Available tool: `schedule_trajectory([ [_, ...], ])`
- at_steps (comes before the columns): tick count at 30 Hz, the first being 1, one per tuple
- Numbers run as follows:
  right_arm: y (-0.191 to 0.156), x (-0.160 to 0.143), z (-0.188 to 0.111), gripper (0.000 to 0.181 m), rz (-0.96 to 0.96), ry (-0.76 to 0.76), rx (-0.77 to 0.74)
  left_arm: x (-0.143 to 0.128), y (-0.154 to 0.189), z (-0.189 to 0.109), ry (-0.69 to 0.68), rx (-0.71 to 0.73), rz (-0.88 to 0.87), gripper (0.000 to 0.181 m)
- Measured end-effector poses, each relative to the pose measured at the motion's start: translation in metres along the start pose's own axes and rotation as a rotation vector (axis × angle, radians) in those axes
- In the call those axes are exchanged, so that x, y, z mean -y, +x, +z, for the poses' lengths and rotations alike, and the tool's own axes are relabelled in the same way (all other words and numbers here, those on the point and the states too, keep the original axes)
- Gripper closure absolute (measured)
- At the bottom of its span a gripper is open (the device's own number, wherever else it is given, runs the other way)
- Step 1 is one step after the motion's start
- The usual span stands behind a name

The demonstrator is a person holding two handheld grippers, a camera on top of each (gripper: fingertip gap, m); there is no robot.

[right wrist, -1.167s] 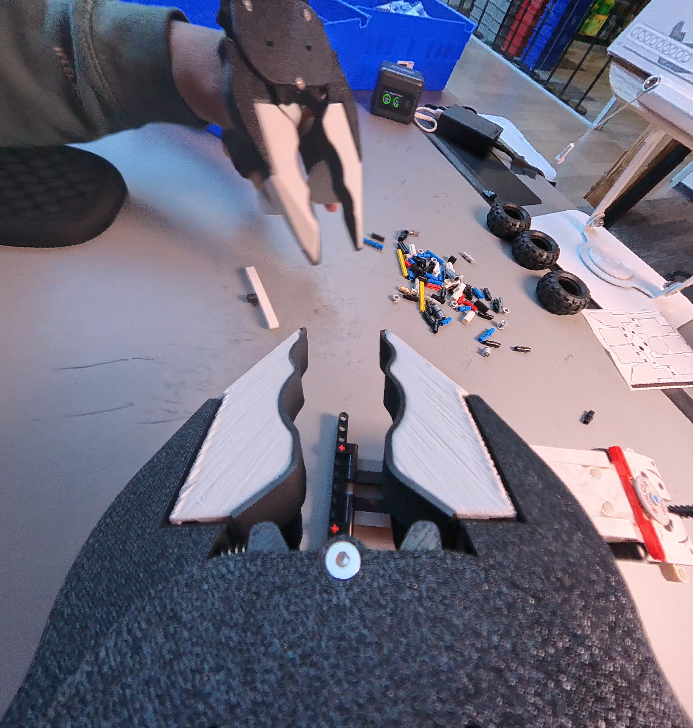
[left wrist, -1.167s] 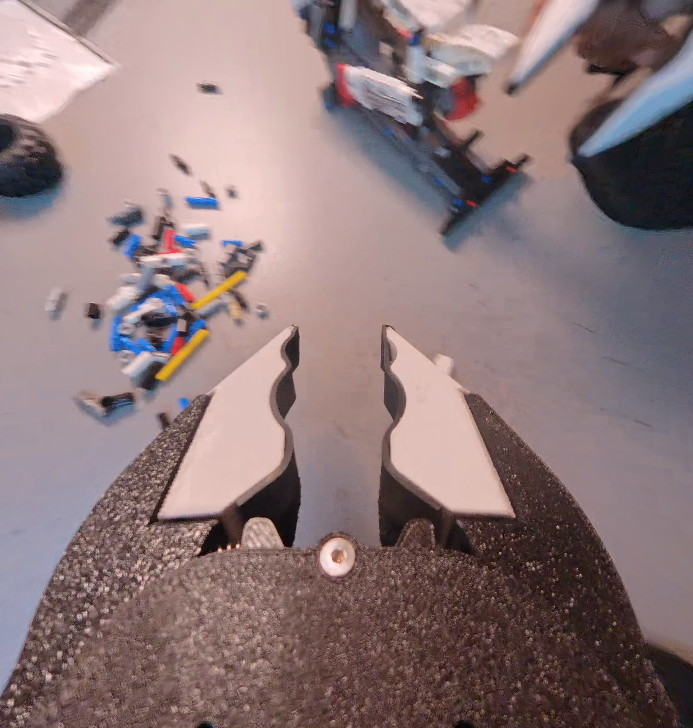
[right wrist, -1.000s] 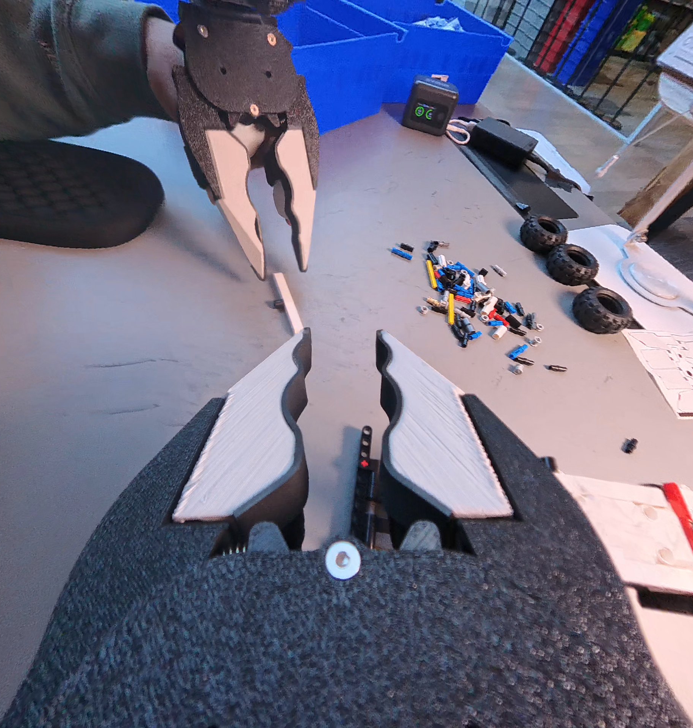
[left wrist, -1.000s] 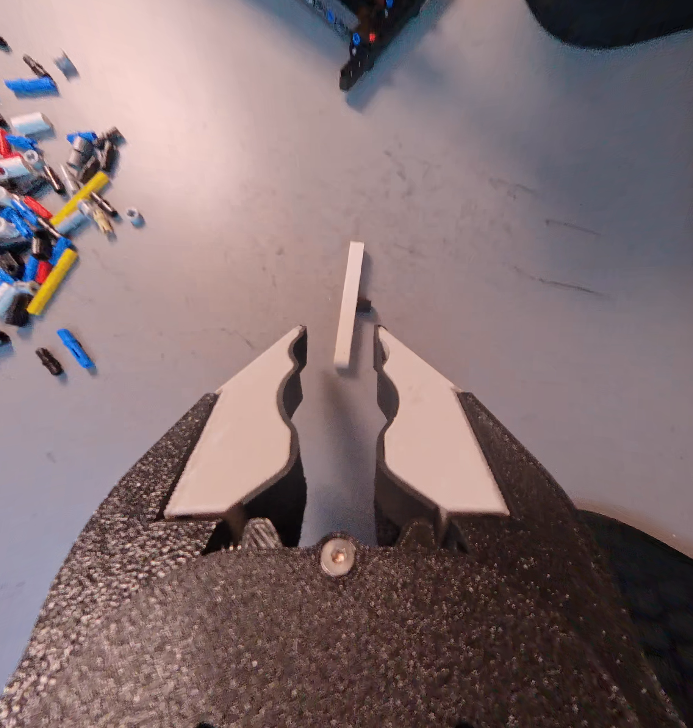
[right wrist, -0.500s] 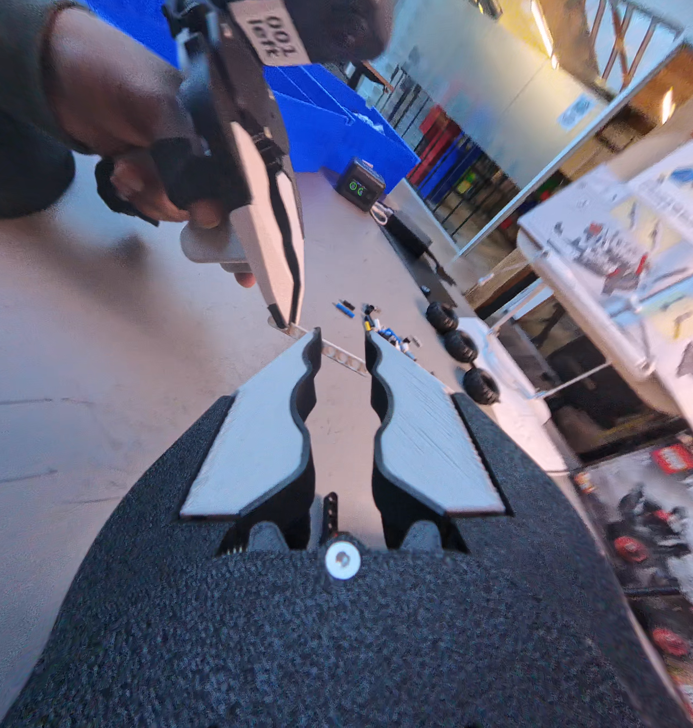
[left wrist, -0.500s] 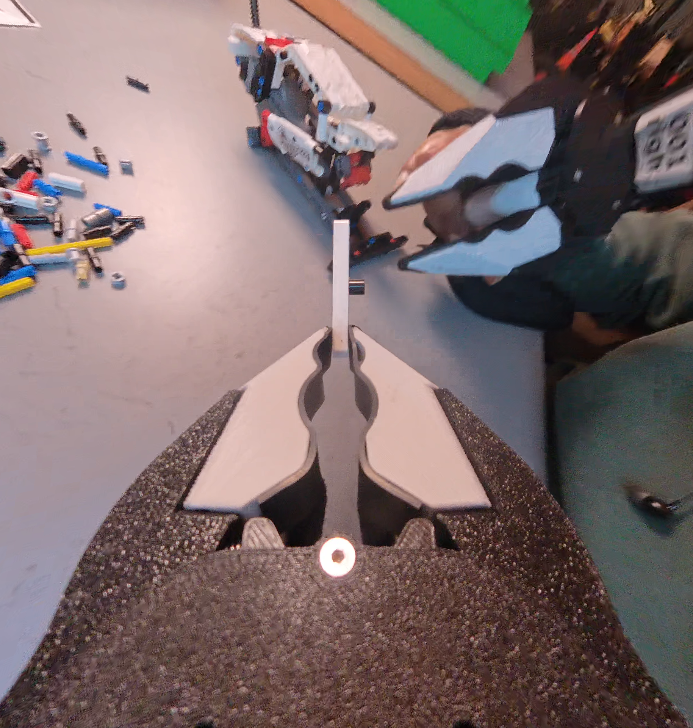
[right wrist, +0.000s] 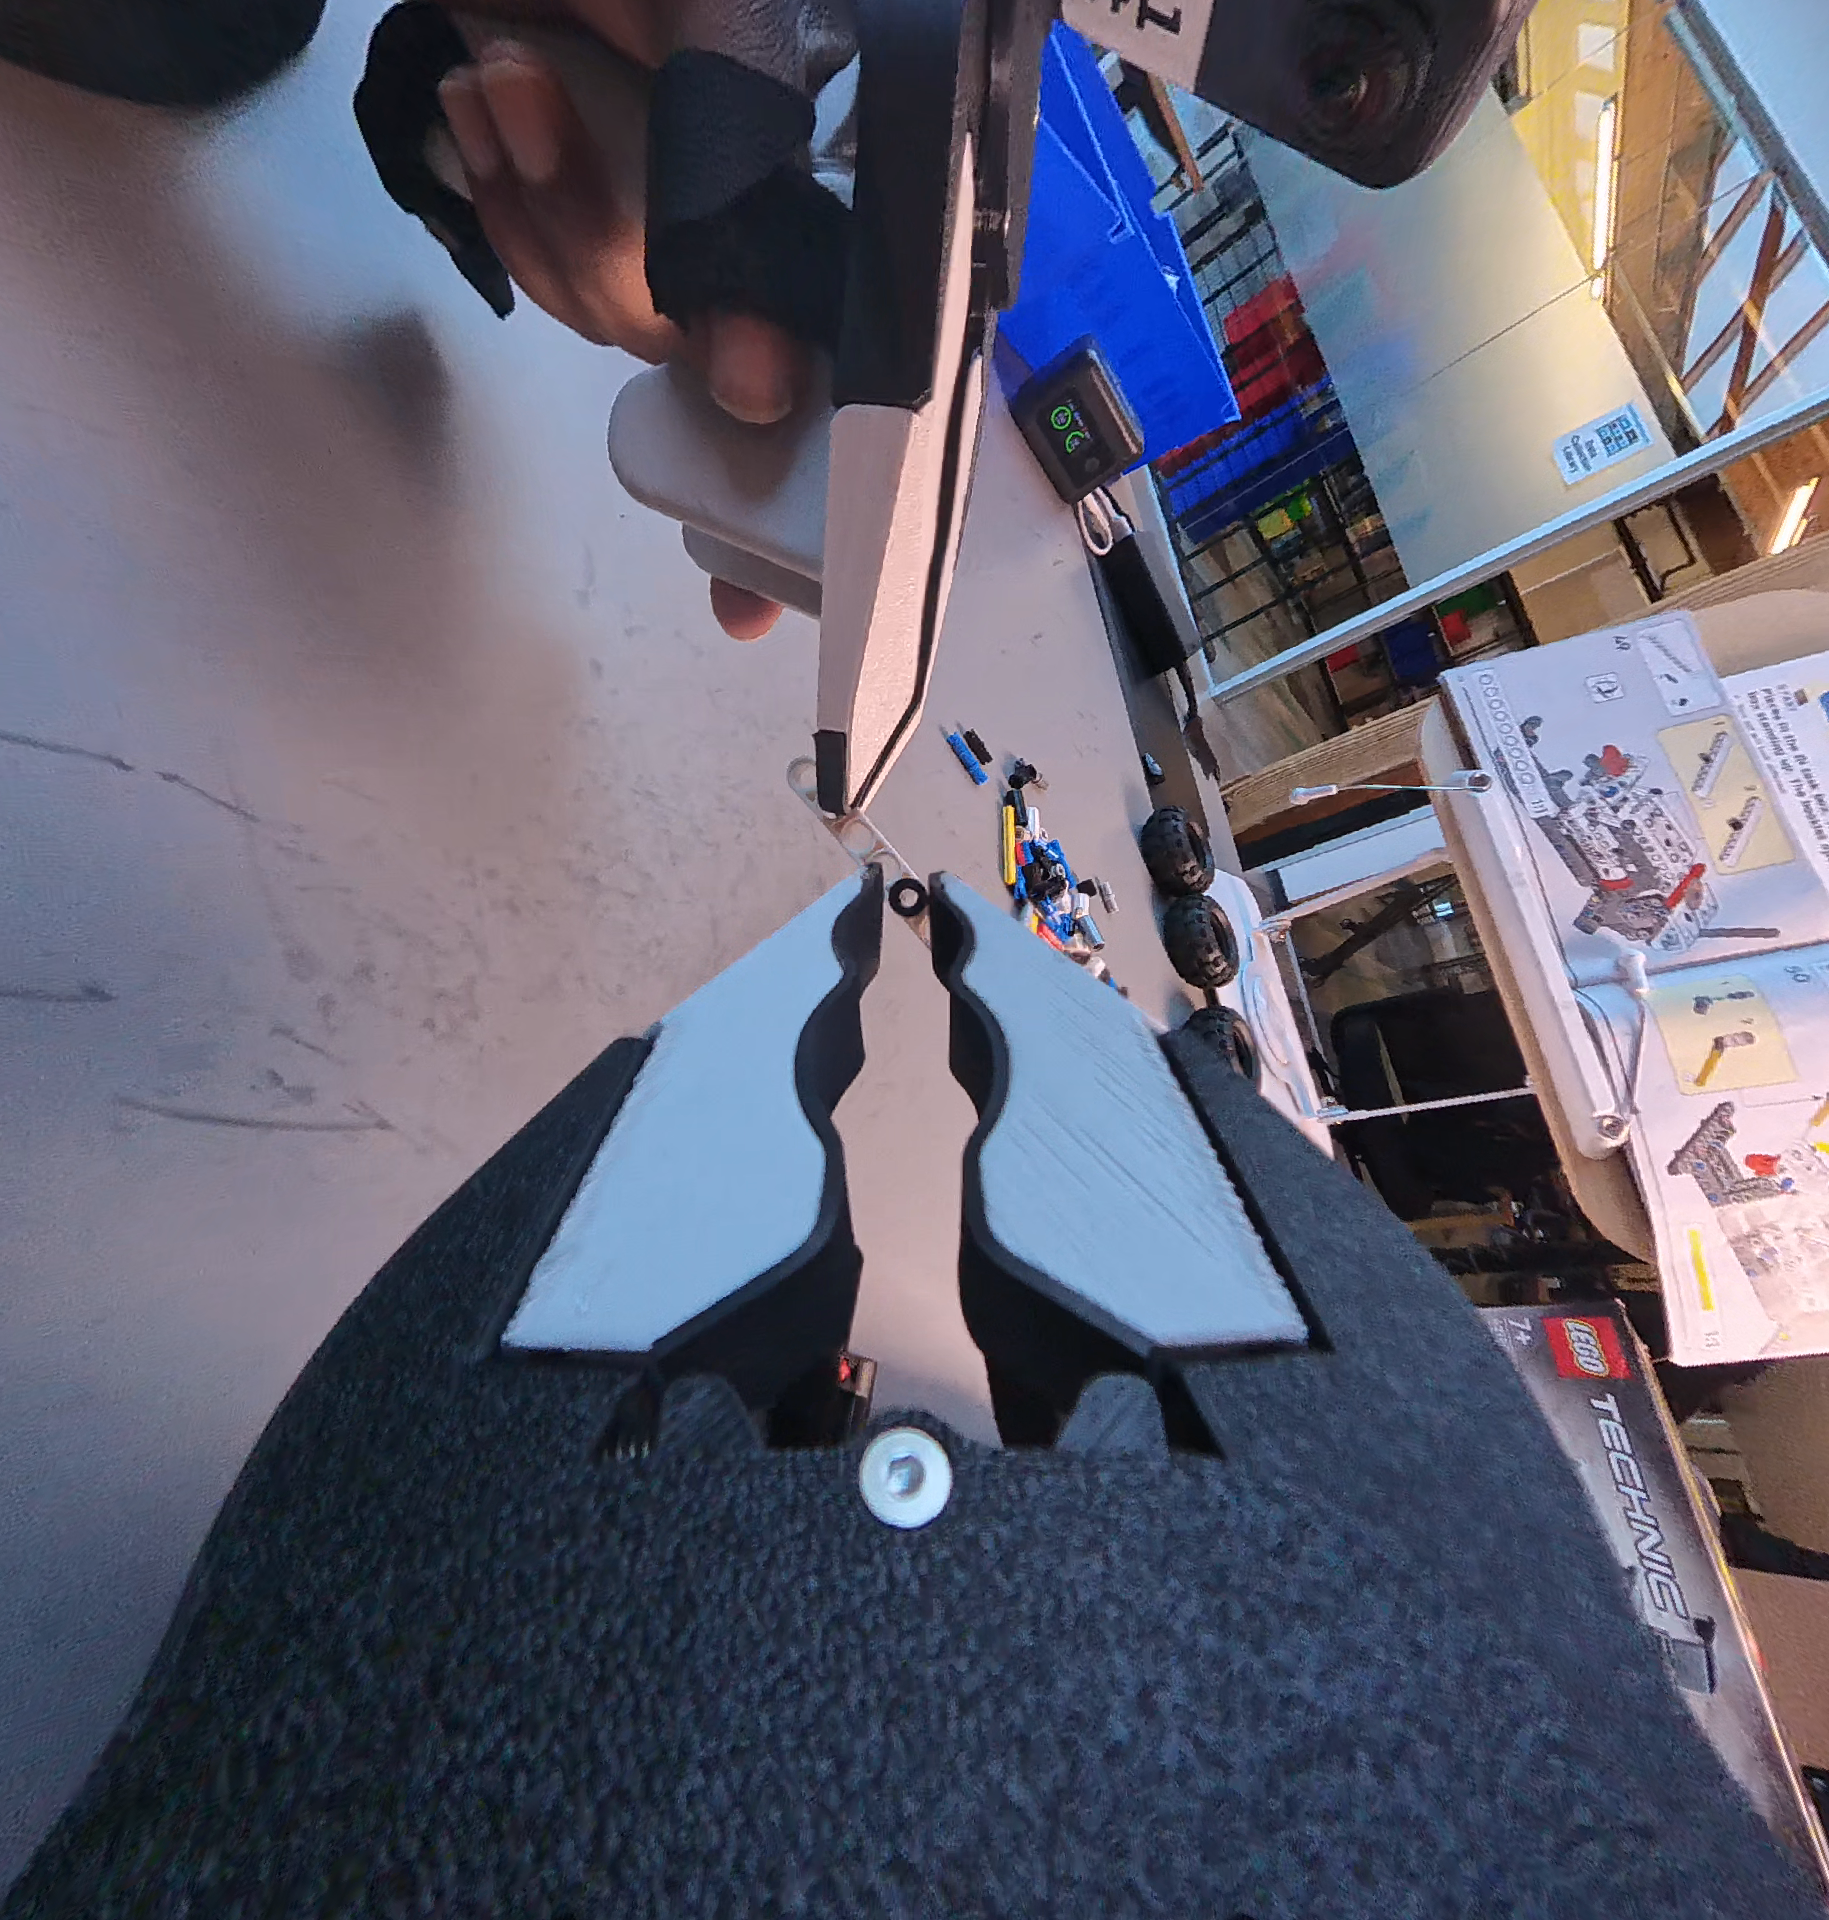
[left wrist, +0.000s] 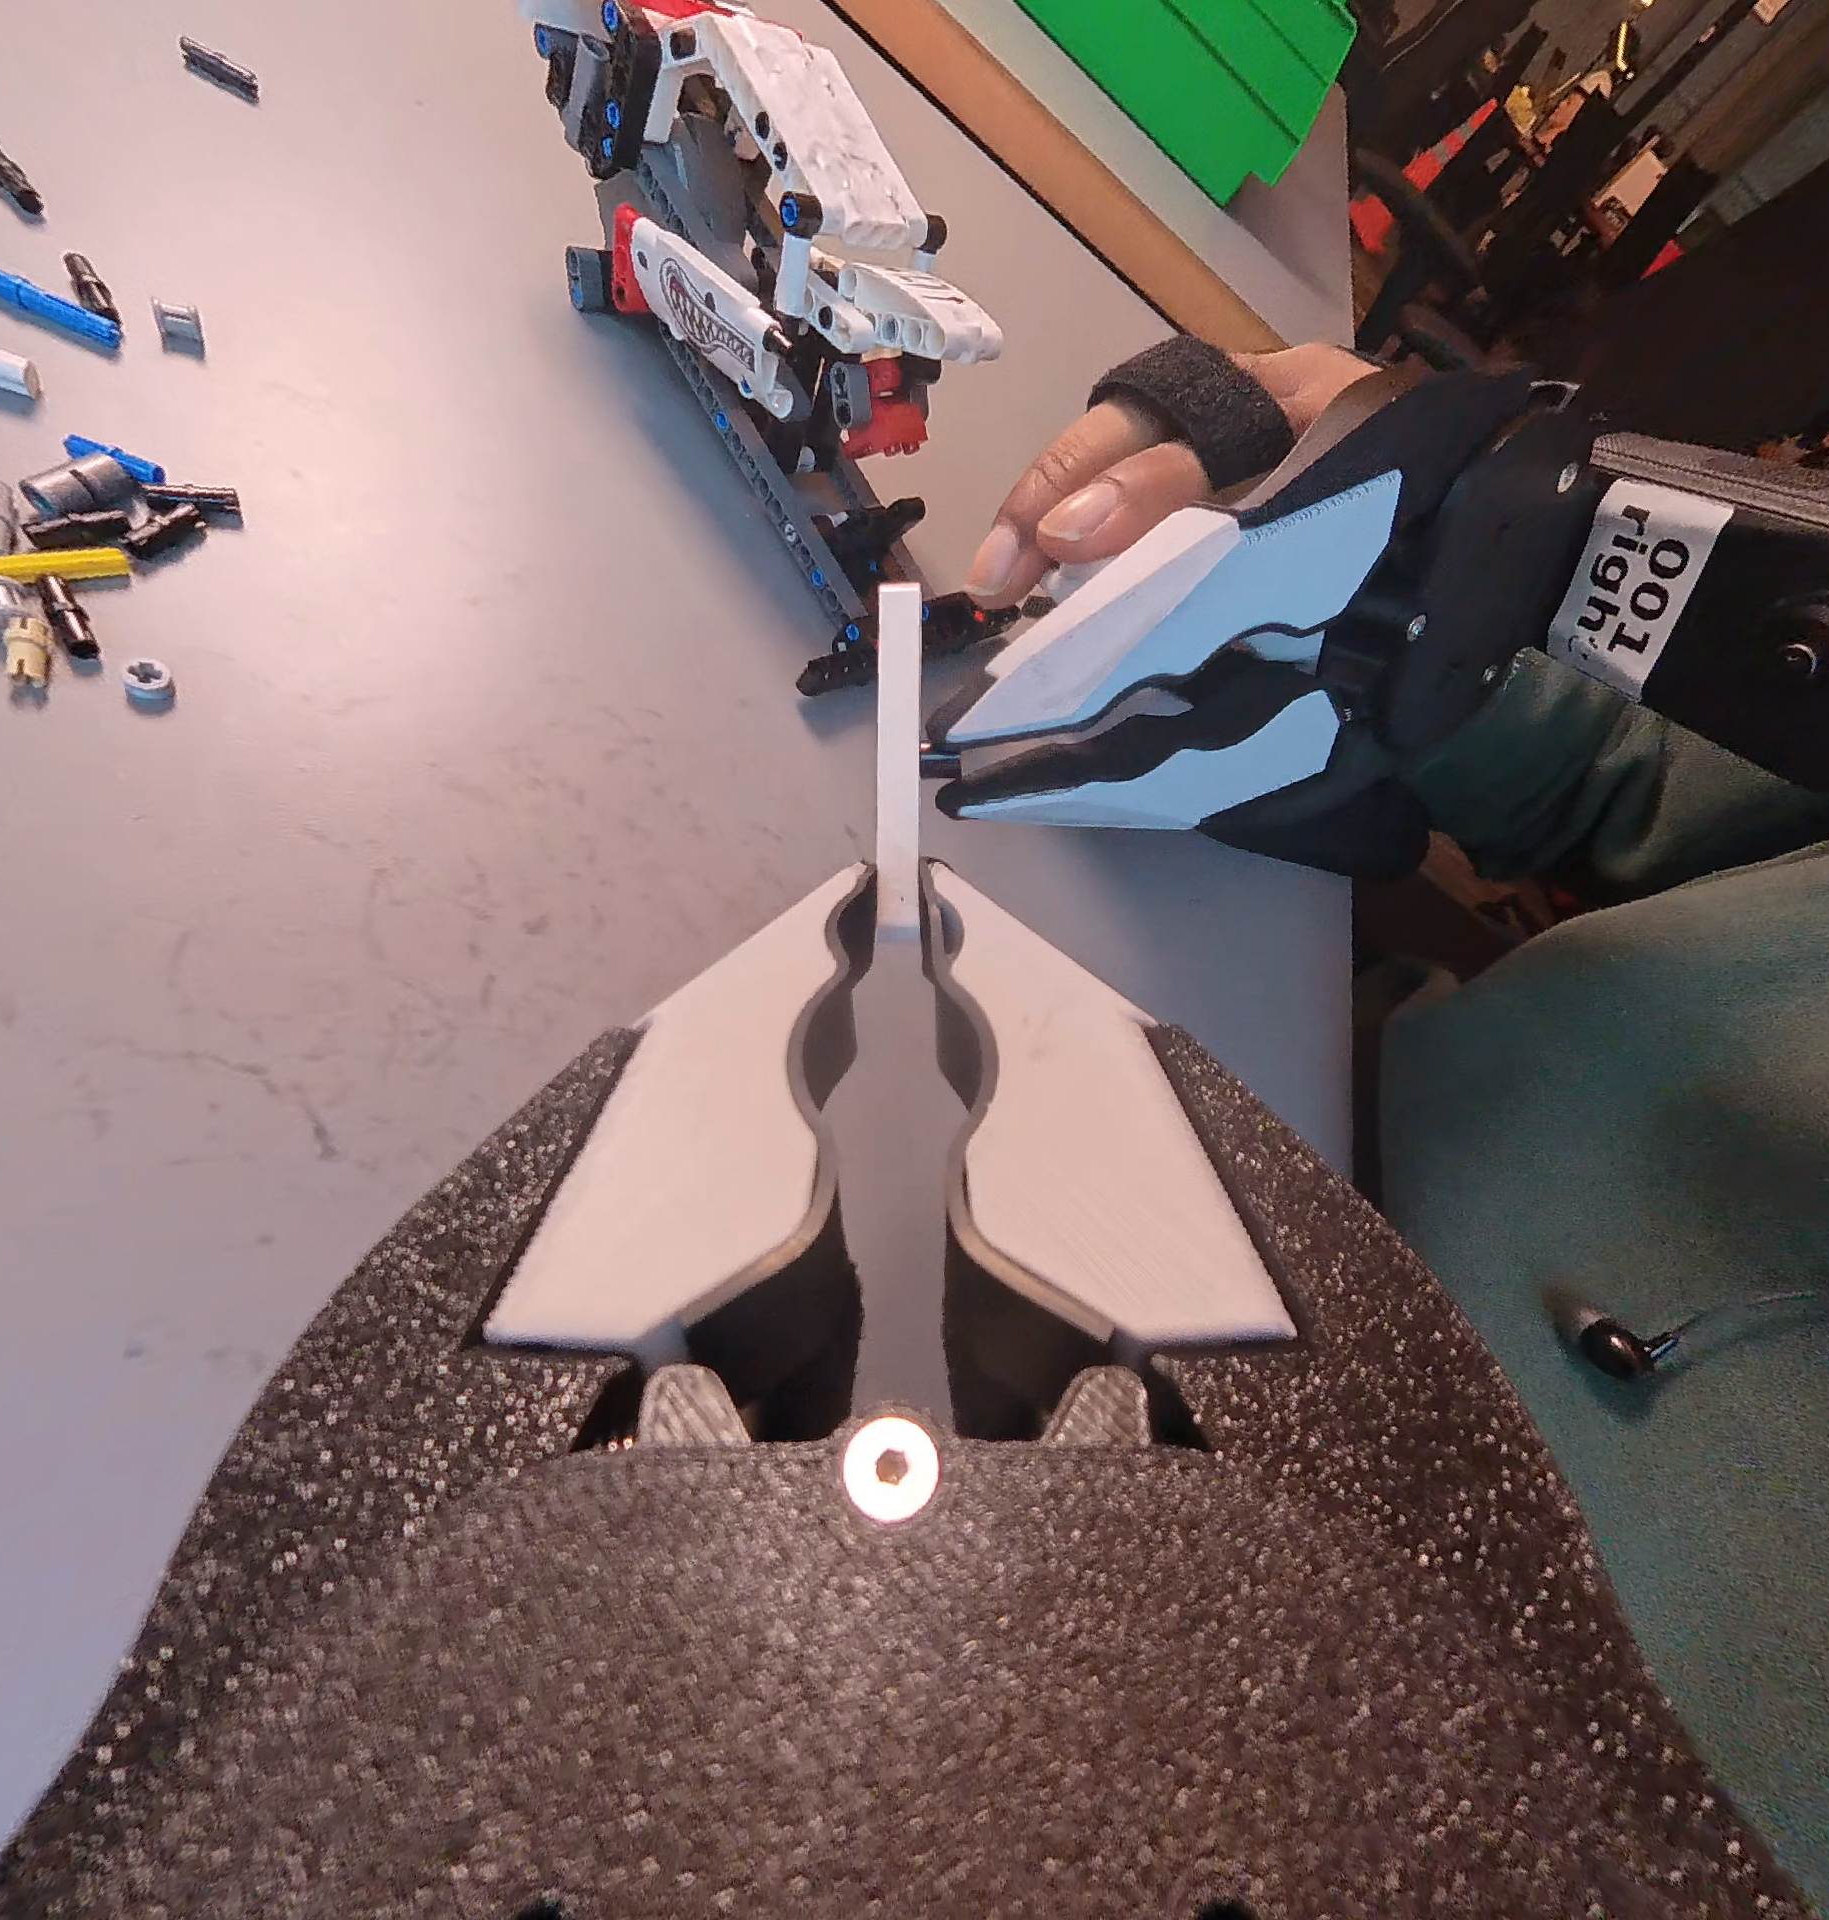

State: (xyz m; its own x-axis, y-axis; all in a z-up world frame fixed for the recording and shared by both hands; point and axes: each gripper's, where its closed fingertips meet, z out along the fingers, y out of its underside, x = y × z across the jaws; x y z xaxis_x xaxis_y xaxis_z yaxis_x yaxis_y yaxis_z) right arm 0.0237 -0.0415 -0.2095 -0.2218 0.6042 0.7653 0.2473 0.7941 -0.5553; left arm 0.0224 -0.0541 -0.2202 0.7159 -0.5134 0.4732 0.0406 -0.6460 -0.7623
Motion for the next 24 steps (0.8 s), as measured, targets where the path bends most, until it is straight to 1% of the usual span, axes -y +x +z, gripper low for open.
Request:
schedule_trajectory([
  [4, -0.002, -0.002, 0.001, 0.175, -0.022, -0.012, 0.004, -0.002, 0.000, 0.000, -0.003, -0.009, -0.015, 0.174],
  [6, 0.001, 0.000, 0.000, 0.175, 0.017, 0.003, -0.007, 0.001, 0.002, -0.001, 0.013, -0.030, -0.020, 0.173],
  [7, 0.004, 0.002, -0.001, 0.175, 0.083, 0.025, -0.007, 0.004, 0.004, -0.003, 0.032, -0.049, -0.006, 0.173],
  [8, 0.008, 0.005, -0.003, 0.175, 0.188, 0.061, 0.006, 0.009, 0.010, -0.006, 0.062, -0.081, 0.020, 0.167],
  [10, 0.019, 0.018, -0.010, 0.175, 0.470, 0.183, 0.068, 0.022, 0.027, -0.014, 0.142, -0.159, 0.102, 0.140],
  [11, 0.025, 0.026, -0.015, 0.175, 0.618, 0.253, 0.108, 0.028, 0.034, -0.018, 0.182, -0.162, 0.168, 0.134],
  [12, 0.031, 0.034, -0.019, 0.175, 0.763, 0.323, 0.153, 0.032, 0.037, -0.020, 0.209, -0.130, 0.247, 0.134],
  [14, 0.036, 0.048, -0.027, 0.175, 1.020, 0.453, 0.284, 0.038, 0.039, -0.021, 0.242, -0.022, 0.419, 0.138],
  [16, 0.035, 0.056, -0.030, 0.175, 1.169, 0.523, 0.388, 0.043, 0.050, -0.022, 0.279, 0.008, 0.525, 0.150],
  [18, 0.029, 0.061, -0.030, 0.175, 1.231, 0.541, 0.465, 0.044, 0.058, -0.022, 0.292, -0.016, 0.543, 0.161],
  [21, 0.026, 0.062, -0.031, 0.176, 1.295, 0.561, 0.534, 0.040, 0.058, -0.023, 0.272, -0.038, 0.511, 0.166],
  [24, 0.024, 0.061, -0.031, 0.176, 1.279, 0.557, 0.546, 0.038, 0.056, -0.024, 0.247, -0.062, 0.472, 0.170],
])
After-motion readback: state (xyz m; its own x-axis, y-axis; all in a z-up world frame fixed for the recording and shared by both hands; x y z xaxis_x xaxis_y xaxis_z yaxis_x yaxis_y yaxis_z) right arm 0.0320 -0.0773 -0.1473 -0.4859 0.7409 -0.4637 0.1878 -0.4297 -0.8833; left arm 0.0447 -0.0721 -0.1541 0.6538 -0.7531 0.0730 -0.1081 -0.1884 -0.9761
